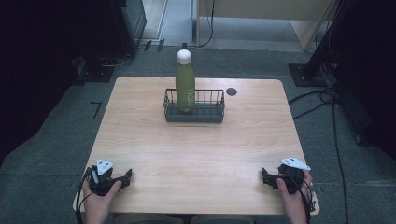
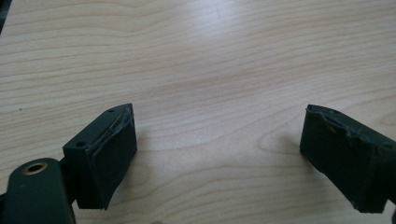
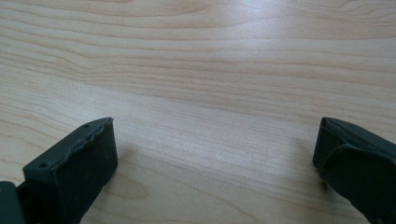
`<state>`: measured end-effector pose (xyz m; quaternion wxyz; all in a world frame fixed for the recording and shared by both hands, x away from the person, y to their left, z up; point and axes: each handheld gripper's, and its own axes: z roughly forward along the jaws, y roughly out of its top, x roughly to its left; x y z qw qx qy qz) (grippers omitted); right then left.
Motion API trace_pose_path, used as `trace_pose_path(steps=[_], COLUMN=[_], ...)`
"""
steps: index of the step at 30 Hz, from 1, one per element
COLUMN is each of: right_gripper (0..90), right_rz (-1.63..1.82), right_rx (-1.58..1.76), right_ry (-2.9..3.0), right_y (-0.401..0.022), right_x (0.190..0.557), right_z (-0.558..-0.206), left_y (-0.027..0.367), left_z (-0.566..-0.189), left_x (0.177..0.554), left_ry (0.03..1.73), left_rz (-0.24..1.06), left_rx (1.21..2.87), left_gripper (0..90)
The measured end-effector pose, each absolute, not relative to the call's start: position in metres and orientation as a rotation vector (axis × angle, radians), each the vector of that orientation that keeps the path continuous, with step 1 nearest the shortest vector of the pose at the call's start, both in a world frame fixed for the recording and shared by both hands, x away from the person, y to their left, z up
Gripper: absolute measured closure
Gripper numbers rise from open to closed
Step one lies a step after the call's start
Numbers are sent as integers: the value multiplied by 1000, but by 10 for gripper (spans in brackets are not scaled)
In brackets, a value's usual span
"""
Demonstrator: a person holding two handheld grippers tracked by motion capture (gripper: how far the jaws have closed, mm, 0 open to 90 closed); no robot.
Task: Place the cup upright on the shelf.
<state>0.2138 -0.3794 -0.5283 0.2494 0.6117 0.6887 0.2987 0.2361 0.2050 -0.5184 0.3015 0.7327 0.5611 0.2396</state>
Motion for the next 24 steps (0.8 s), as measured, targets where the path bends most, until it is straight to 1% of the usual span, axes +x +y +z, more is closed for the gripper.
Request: trace_pose_path(steps=[2, 6, 24], right_gripper=[0, 0, 0], right_rz=[814, 814, 815], right_rx=[1667, 1667, 1666], right_ry=[1876, 1876, 1878], right_y=[-379, -379, -379], right_x=[214, 214, 213], right_z=[-528, -528, -528], left_y=[203, 201, 199], left_z=[-518, -518, -518], left_x=[239, 240, 241], left_ry=[1531, 1554, 1555], left_rz=[653, 664, 666], left_rx=[1915, 1901, 1898], left_gripper=[114, 114, 123])
